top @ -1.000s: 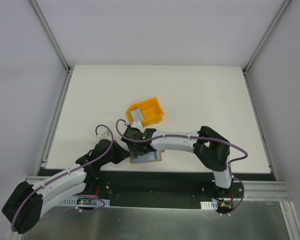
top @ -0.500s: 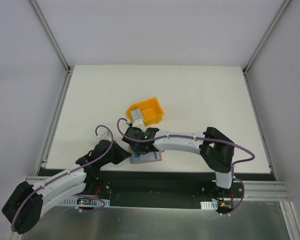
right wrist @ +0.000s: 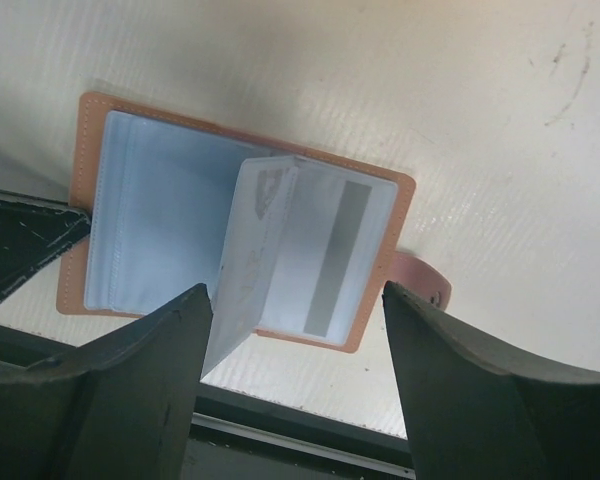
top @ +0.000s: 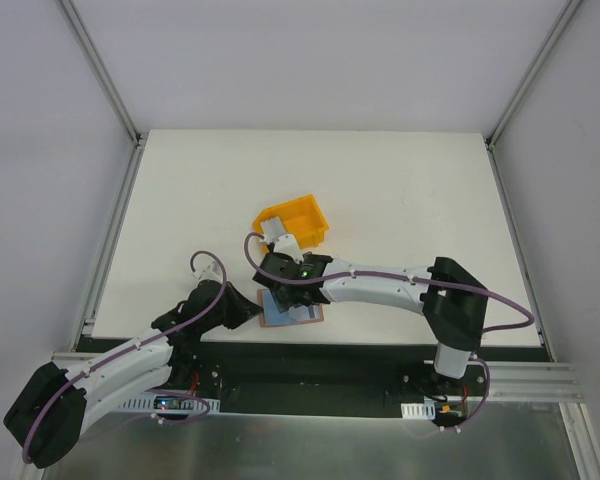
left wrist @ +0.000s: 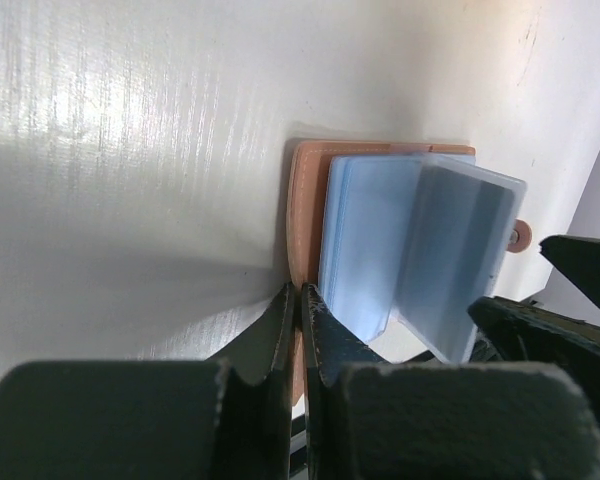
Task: Put the credit cards into the card holder
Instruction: Turn over the card slot in the card holder.
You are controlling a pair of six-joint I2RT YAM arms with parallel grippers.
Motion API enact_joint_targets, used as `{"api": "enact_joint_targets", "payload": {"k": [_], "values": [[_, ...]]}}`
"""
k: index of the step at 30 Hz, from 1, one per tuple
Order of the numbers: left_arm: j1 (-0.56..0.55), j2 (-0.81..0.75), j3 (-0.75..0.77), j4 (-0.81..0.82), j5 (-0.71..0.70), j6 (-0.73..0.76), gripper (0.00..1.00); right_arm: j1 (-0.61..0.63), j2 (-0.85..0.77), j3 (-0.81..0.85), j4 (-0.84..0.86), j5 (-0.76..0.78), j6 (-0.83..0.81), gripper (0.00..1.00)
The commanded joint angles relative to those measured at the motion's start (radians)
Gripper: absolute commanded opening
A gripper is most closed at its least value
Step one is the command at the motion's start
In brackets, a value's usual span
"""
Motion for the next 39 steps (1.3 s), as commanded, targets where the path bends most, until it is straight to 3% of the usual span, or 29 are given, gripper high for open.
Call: {"api": "enact_joint_targets", "payload": {"k": [1,23,27,30,39], "values": [[-0.009,0.013,-0.008,0.000,-0.023,-0.002,0.00,-0.005,-0.085,-0.031,-0.051,0.047,0.021,0.71],[-0.009,0.038,-0.002,-0.002,-0.025,-0.007,0.00,-0.048,-0.176,-0.155,0.024,-0.007,0.039,0.69],[-0.009,0.047,-0.005,0.000,-0.034,-0.024,0.00,-0.065,-0.197,-0.197,0.098,-0.066,0.027,0.63],[-0.009,0.048,-0.005,0.000,-0.037,-0.035,0.00,-0.080,-0.211,-0.226,0.154,-0.123,0.020,0.53],[-0.009,0.052,-0.029,0.004,-0.081,-0.153,0.00,-0.166,-0.208,-0.269,0.211,-0.231,0.003,0.48]]}}
